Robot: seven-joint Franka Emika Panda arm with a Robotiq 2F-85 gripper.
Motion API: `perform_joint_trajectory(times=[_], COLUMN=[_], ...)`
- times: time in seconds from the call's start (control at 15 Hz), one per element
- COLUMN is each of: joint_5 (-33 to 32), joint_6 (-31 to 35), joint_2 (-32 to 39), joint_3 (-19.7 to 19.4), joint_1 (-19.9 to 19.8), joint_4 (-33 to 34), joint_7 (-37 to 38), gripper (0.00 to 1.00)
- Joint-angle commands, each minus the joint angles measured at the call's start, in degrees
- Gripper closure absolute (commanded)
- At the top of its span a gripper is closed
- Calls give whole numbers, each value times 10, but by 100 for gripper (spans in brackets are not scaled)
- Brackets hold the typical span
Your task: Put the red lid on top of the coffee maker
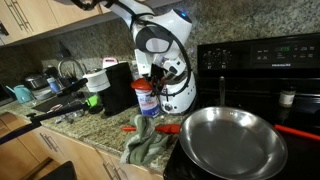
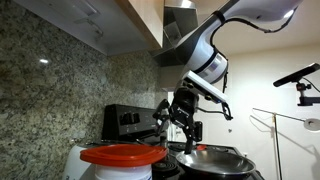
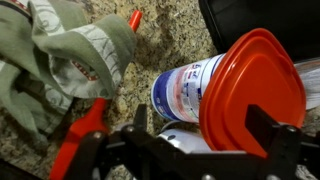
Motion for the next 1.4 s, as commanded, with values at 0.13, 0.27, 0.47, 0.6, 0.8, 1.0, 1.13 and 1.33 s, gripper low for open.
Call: perform_joint_trajectory(times=[0.13,0.27,0.47,0.6,0.8,1.0,1.13,1.33], joint_5=[36,43,43,47,43,43,44,52], joint_6=[36,46,46,39,43,48,49,53], joint_2=[3,3,3,14,23,32,36,40], joint_3=[6,10,10,10,10,12,13,18], joint_1=[-1,-1,-1,-4,-2,0,-1,-3], joint_4=[-2,-2,-2,8,9,9,9,9], joint_7=[-67,-86,-87,-83,-87,-90,-92,-105], gripper=[0,0,0,0,0,0,0,0])
